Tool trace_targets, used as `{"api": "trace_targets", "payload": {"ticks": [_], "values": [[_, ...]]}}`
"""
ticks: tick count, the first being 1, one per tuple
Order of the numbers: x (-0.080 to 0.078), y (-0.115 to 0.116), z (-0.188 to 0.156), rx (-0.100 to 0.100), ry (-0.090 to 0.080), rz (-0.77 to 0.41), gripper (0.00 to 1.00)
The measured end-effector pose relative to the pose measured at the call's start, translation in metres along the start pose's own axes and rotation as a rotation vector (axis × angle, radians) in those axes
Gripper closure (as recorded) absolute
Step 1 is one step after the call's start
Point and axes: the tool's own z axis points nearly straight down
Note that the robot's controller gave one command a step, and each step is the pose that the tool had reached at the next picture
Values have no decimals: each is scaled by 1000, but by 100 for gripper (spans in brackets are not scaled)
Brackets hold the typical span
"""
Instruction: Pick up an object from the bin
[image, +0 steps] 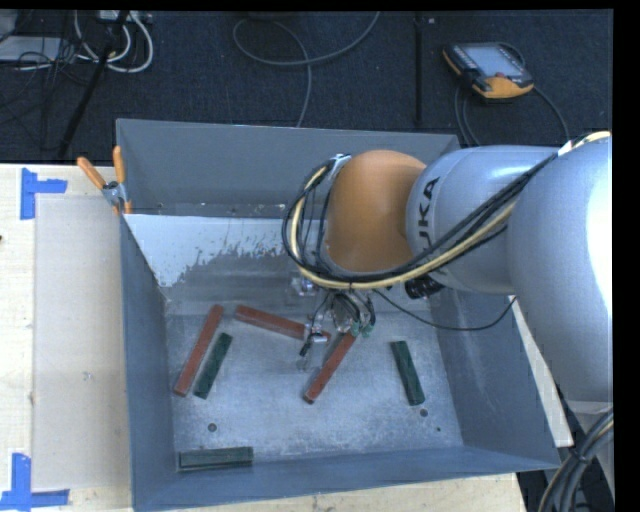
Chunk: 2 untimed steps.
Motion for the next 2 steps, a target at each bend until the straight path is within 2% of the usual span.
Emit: {"api": "trace_targets", "payload": {"ticks": [1, 2], "values": [[-1, -27, 29, 0, -4, 13, 100], [-1, -27, 29, 0, -4, 14, 100]]}}
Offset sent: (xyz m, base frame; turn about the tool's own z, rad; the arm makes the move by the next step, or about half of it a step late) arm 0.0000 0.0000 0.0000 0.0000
